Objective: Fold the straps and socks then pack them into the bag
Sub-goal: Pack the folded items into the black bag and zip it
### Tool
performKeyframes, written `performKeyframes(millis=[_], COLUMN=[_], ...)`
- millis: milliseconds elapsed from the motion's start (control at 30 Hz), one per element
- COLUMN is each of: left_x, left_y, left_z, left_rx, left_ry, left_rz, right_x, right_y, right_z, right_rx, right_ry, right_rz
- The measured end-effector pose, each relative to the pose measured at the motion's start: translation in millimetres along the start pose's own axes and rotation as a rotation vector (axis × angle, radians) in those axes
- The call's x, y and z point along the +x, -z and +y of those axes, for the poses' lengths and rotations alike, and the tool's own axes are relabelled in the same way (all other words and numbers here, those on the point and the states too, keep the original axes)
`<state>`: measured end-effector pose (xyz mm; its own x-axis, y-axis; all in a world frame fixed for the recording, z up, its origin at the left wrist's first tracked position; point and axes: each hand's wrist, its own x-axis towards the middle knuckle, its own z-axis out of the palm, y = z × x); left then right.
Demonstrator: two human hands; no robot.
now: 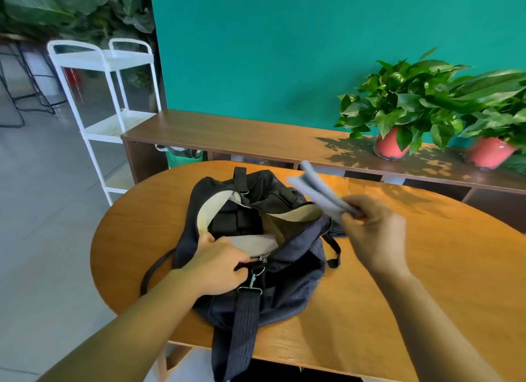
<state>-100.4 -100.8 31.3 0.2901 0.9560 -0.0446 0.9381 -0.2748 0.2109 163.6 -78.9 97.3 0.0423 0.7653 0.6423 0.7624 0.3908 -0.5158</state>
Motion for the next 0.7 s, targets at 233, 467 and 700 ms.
performKeyframes(millis=[233, 467, 700], left_x=[-9, -10, -9], left_y=[-2, 10, 20], left_z=[-2, -12, -13], left_rx=[0.029, -0.095, -0.171], left_ry=[0.004, -0.028, -0.060], left_rz=[0.043, 0.170, 0.170], right_x=[-4, 11, 19], right_y=[-82, -113, -104], right_z=[-27, -29, -37], right_rx=[-0.067, -0.276, -0.319], right_ry=[0.370, 0.398, 0.286], right_rz=[-0.481, -0.937, -1.180])
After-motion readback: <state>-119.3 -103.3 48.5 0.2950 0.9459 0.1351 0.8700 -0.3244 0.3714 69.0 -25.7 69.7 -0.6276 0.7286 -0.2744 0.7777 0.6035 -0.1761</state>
